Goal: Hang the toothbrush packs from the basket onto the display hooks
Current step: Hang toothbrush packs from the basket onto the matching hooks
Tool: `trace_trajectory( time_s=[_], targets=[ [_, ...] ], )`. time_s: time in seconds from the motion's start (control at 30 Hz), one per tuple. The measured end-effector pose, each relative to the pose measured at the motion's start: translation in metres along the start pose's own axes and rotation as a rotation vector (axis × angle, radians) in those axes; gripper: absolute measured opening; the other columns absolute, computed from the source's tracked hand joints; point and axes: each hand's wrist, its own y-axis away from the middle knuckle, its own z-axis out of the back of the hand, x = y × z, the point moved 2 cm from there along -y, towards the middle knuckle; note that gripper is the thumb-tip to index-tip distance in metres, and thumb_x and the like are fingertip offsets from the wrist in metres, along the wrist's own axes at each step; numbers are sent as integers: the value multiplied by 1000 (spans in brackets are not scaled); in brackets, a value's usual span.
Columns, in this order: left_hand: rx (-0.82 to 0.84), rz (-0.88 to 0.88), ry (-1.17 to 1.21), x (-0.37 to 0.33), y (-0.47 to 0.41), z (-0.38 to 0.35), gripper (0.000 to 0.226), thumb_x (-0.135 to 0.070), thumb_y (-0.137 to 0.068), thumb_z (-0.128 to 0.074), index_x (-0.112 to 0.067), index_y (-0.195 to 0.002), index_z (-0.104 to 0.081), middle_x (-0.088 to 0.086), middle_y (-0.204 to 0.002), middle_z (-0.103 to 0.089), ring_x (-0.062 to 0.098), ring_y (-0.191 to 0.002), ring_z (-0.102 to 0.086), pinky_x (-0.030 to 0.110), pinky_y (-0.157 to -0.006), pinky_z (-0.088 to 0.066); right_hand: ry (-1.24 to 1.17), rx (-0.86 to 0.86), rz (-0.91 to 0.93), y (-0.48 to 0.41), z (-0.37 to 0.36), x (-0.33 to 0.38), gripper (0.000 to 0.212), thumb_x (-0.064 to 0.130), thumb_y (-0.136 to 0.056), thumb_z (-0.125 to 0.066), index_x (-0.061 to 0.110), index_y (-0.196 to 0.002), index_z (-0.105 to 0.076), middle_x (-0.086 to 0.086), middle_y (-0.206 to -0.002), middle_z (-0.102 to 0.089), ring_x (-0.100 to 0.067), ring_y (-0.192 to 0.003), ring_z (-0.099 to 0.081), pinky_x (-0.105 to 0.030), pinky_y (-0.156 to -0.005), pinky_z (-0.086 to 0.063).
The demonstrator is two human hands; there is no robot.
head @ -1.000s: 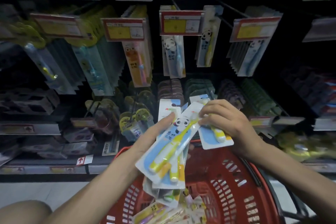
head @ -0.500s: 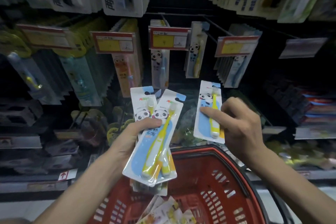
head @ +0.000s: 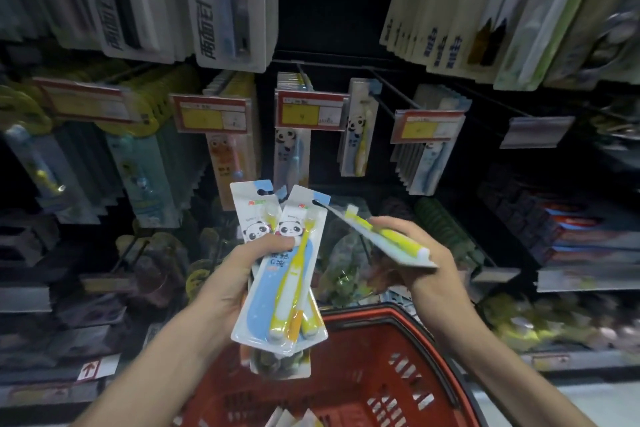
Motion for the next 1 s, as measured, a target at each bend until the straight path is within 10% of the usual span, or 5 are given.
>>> trace_trajectory(
  time_s=[0.1,0.27,0.5,0.67,1.0],
  targets=[
    [28,34,40,0,2,-3,20,-17,-78,-74,-4,-92,-69,17,-71,-72,27,-51,-69,32,-51,-60,272,114,84,1,-1,5,57,-9,-106,-45,33,-139,-63,17,-138,-64,-8,-129,-60,-33,-105,-51],
    [15,13,37,-2,1,-3,28,-18,-75,-76,-6,-100,-69,17,-76,-74,27,-54,-70,35,-53,-62,-7,-1,-96,0,-8,2,55,-7,-96,-41,26,-119,-79,-2,-124,-75,-30,-95,-74,-55,-92,-58],
    [16,11,46,1,0,-2,30,-18,-80,-76,-6,-107,-70,17,-78,-73,28,-56,-70,36,-56,-62,-91,-189,-323,-6,-18,-16,13,24,-83,-87,19,-92,-80,-19,-96,-77,-25,-84,-75,-39,-74,-60],
    [55,-28,62,-3,-3,-1,36,-14,-73,-82,-4,-105,-70,17,-77,-73,29,-56,-70,37,-56,-61,52,-80,-376,-20,-15,-20,42,10,-90,-78,20,-118,-49,-5,-95,-79,-24,-89,-76,-49,-78,-57],
    [13,-111,49,-6,-14,-3,99,-22,-46,-94,0,-136,-59,24,-102,-72,35,-71,-73,43,-68,-60,254,-293,-231,-129,-16,-3,26,8,-104,-54,17,-128,-46,-2,-117,-62,-2,-81,-57,-14,-56,-45]
  ],
)
